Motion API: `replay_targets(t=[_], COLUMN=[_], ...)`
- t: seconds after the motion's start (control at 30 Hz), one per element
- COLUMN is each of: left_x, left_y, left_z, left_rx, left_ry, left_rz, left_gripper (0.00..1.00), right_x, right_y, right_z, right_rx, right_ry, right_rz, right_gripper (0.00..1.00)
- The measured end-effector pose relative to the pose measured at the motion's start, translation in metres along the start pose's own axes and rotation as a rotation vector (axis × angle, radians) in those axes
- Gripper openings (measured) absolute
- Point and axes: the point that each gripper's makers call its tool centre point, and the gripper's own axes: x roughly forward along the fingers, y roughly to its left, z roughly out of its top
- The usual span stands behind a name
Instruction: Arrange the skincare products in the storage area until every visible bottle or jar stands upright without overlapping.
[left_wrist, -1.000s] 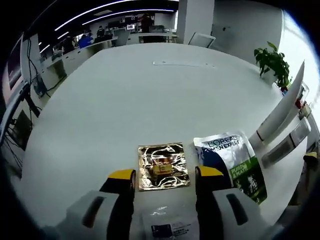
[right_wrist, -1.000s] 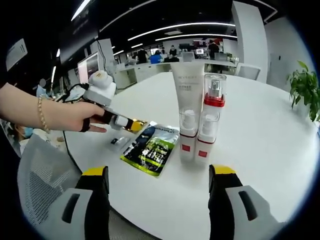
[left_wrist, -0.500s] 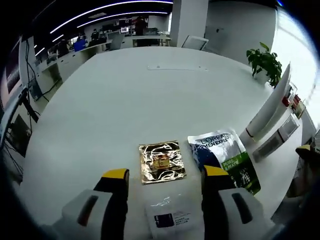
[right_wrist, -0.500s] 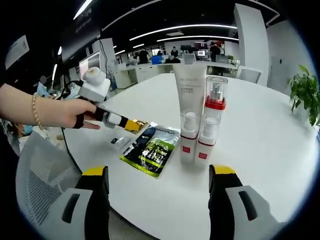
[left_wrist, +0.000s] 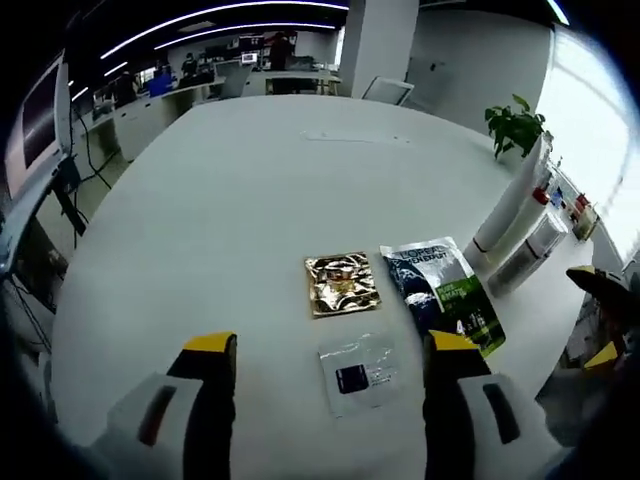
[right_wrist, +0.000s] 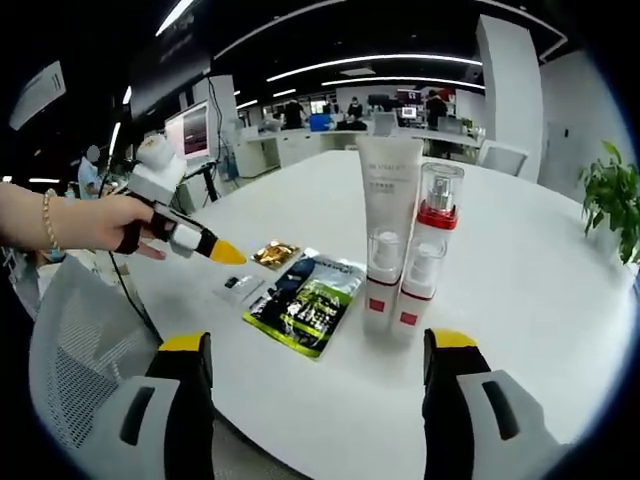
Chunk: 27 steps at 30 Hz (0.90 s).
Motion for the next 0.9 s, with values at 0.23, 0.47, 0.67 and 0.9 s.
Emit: replay_targets(t=[0.23,0.47,0.67,0.9], left_x=[-0.029,-0.05,-0.058,-0.066], left_y=[0.001,0.002,0.007,0.016], left_z=[-0.015,-0.019,-0.02,-0.022], left_rx=[-0.008,-0.01,-0.009,0.011], left_ry=[-0.043,-0.088,-0.11,-0.128], left_rz=[-0.044,-0.076,-0.075,-0.073], left_gripper=[0.93,0.97,0.97,0.99], right_x=[-0.001,-0.001,-0.002,-0.003], right_y=[-0.005,-0.008,-0.01,-0.011], right_z=[0.0,0.001,0.001,0.0], right_rx=[0.023,0.035,0.054,0.056], right_ry=[-0.011,-0.015,-0.016,-0.012], right_rz=[-0.013,-0.024,-0.033,-0.04], right_gripper=[0.88,0.9,0.9,0.9])
